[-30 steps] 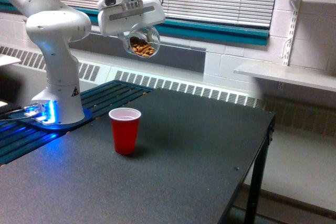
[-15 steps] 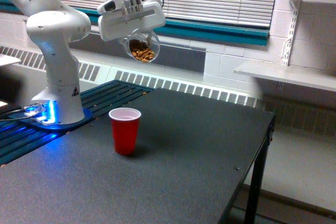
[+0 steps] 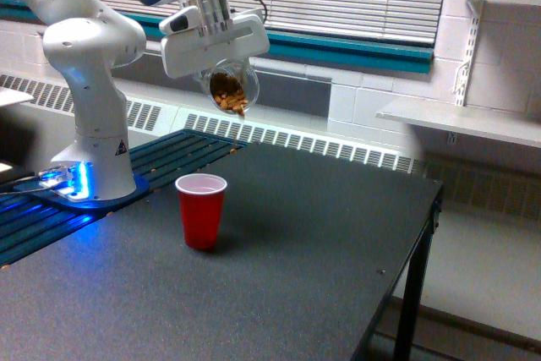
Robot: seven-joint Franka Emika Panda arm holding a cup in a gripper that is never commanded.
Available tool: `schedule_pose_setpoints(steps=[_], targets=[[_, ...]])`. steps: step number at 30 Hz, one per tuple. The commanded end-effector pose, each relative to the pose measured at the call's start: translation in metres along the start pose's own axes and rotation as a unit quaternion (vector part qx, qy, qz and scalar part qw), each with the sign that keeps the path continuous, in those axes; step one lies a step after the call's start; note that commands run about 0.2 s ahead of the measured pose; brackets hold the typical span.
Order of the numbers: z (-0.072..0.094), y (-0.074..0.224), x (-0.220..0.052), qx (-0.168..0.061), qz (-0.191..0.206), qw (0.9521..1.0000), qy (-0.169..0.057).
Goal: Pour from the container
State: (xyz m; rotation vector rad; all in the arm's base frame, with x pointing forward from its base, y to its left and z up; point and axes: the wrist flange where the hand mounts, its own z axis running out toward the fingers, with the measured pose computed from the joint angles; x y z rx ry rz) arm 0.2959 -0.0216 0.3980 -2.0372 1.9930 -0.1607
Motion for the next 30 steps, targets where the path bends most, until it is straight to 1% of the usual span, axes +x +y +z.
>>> schedule_pose_setpoints(steps=[1, 6, 12, 18, 25, 30], targets=[[0.017, 0.007, -0.001, -0.013, 0.009, 0.9998, -0.009], [0.019, 0.007, 0.000, -0.013, 0.020, 0.9997, -0.010], [0.017, 0.006, -0.007, -0.010, 0.028, 0.9995, -0.012], [0.011, 0.006, -0.017, -0.005, 0.039, 0.9991, -0.013], [0.002, 0.009, -0.019, -0.002, 0.058, 0.9982, -0.013], [-0.004, 0.011, -0.022, -0.001, 0.068, 0.9975, -0.018]])
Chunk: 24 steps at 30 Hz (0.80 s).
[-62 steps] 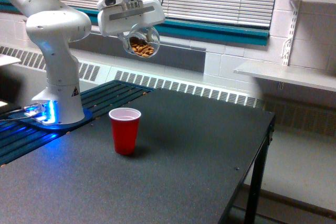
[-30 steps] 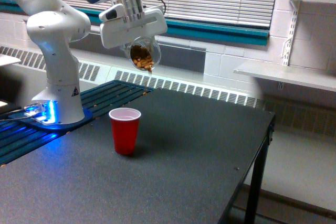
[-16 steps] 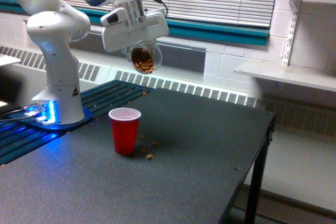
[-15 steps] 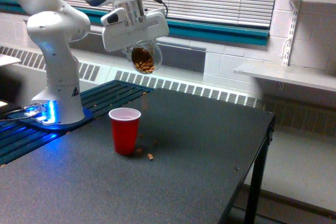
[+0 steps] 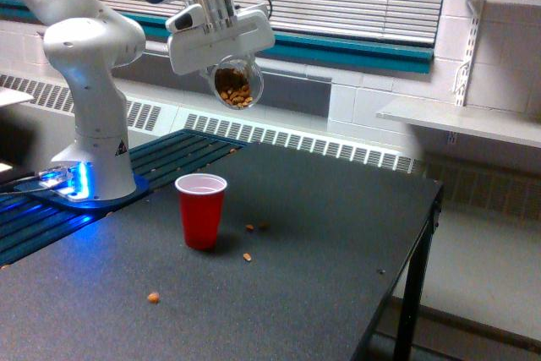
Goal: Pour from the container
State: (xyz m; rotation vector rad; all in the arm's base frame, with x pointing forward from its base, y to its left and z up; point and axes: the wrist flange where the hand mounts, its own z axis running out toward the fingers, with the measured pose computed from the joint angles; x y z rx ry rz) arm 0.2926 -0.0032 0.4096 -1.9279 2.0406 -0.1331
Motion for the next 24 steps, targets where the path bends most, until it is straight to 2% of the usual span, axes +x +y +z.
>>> schedule_pose_setpoints(steps=[1, 14, 24], targets=[[0.004, 0.012, -0.001, -0.013, 0.030, 0.9995, -0.002], [-0.003, 0.016, 0.014, -0.013, 0.055, 0.9984, -0.001], [0.005, 0.019, 0.014, -0.023, 0.054, 0.9982, -0.012]])
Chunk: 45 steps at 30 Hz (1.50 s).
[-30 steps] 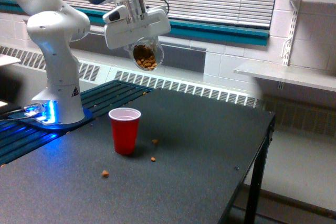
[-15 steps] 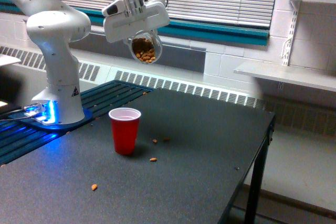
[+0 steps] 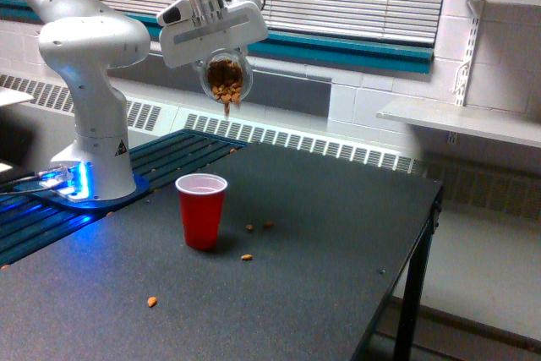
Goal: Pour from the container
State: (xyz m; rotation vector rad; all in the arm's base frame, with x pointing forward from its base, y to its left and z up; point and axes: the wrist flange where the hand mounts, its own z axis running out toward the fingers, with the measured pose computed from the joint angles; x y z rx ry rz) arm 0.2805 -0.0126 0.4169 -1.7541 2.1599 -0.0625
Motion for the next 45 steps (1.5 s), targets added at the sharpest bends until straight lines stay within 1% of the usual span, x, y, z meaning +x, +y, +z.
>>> schedule_pose_setpoints(steps=[1, 6, 13, 19, 28, 32, 37, 38, 39, 40, 41, 43, 45], targets=[[0.018, 0.010, 0.008, -0.024, -0.026, 0.9994, 0.004], [0.027, 0.012, 0.008, -0.034, -0.043, 0.9985, -0.004], [0.041, 0.014, 0.008, -0.046, -0.074, 0.9960, -0.018], [0.051, 0.016, 0.007, -0.048, -0.093, 0.9941, -0.031], [0.059, 0.017, 0.005, -0.034, -0.107, 0.9927, -0.045], [0.062, 0.017, 0.004, -0.025, -0.099, 0.9936, -0.050], [0.064, 0.017, 0.001, -0.009, -0.094, 0.9941, -0.054], [0.063, 0.018, 0.001, -0.010, -0.098, 0.9939, -0.049], [0.063, 0.019, 0.001, -0.014, -0.110, 0.9931, -0.037], [0.062, 0.020, 0.001, -0.017, -0.117, 0.9925, -0.029], [0.062, 0.021, 0.001, -0.023, -0.127, 0.9914, -0.020], [0.063, 0.025, 0.003, -0.041, -0.146, 0.9885, -0.002], [0.064, 0.028, 0.004, -0.053, -0.159, 0.9857, 0.015]])
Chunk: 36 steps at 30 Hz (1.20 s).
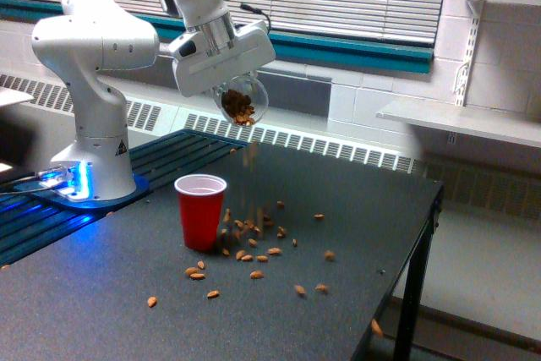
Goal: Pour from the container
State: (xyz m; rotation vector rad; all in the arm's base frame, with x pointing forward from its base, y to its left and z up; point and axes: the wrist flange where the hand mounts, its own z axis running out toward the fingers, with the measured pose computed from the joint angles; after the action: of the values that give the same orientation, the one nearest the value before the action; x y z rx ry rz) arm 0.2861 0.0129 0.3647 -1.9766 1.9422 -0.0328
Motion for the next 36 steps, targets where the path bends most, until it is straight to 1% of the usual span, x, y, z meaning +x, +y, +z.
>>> schedule_pose_setpoints(steps=[1, 3, 6, 8, 10, 11, 13, 14, 16, 18, 22, 26, 31, 34, 36], targets=[[0.008, 0.018, 0.015, -0.049, -0.060, 0.9959, 0.047], [0.008, 0.022, 0.017, -0.068, -0.071, 0.9928, 0.068], [0.008, 0.030, 0.022, -0.110, -0.080, 0.9846, 0.110], [-0.002, 0.032, 0.028, -0.112, -0.074, 0.9839, 0.118], [-0.016, 0.036, 0.033, -0.113, -0.077, 0.9828, 0.124], [-0.020, 0.037, 0.035, -0.114, -0.079, 0.9823, 0.126], [-0.030, 0.042, 0.039, -0.121, -0.089, 0.9795, 0.134], [-0.035, 0.045, 0.042, -0.129, -0.097, 0.9770, 0.140], [-0.041, 0.049, 0.045, -0.140, -0.105, 0.9732, 0.148], [-0.045, 0.053, 0.046, -0.144, -0.115, 0.9711, 0.151], [-0.043, 0.056, 0.046, -0.151, -0.129, 0.9678, 0.154], [-0.036, 0.056, 0.046, -0.153, -0.135, 0.9668, 0.154], [-0.027, 0.056, 0.048, -0.154, -0.129, 0.9672, 0.155], [-0.020, 0.057, 0.050, -0.158, -0.117, 0.9684, 0.154], [-0.016, 0.058, 0.056, -0.162, -0.107, 0.9680, 0.160]])
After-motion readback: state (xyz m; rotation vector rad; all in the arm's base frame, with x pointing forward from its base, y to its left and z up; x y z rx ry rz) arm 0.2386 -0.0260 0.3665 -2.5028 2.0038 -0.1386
